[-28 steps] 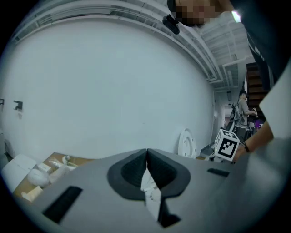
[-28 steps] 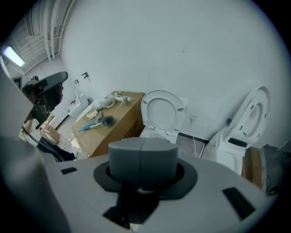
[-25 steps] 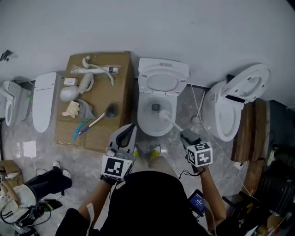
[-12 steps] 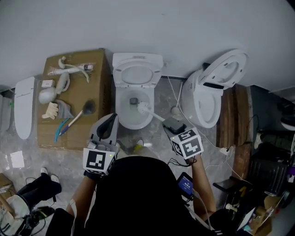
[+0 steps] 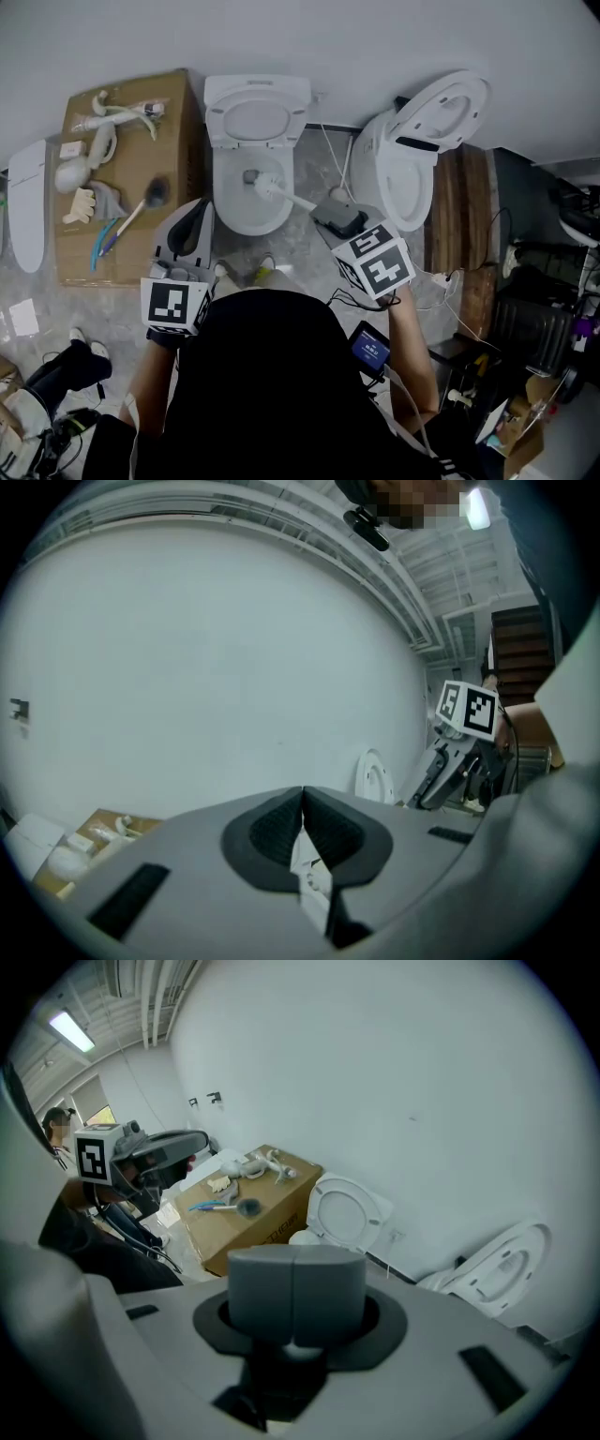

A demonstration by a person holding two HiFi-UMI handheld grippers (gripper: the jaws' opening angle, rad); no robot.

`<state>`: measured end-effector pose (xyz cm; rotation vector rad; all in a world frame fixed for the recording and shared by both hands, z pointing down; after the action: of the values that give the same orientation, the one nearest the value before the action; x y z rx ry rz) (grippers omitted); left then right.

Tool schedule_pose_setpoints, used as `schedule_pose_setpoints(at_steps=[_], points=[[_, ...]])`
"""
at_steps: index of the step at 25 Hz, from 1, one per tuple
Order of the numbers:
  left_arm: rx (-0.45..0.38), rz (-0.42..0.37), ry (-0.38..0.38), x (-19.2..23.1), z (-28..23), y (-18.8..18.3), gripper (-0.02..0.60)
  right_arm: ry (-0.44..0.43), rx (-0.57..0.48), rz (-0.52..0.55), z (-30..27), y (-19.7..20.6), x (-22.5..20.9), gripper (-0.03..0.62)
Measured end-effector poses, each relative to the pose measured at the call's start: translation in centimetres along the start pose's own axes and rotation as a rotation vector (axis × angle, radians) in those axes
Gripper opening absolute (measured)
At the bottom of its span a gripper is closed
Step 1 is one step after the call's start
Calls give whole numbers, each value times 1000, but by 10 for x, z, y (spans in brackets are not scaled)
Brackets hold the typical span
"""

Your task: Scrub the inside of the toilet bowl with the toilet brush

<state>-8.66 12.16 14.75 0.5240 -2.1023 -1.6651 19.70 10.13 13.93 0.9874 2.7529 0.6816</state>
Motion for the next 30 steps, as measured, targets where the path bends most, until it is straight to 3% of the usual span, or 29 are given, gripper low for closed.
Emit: schedule_pose_setpoints(at_steps=[30], points=[[17, -22, 11, 1, 5, 0, 12, -2, -34, 8, 14, -9, 14, 149]])
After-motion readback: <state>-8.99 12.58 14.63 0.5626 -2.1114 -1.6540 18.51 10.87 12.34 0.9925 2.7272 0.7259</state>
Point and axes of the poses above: the fingertips, and each gripper's own axes: z backward along the fingers, x to its left, y out of its underside, the point moved 10 cm from there along z, backward along the fingers, and after that the axes turned 2 degrees about y, right-handed, at the moved point
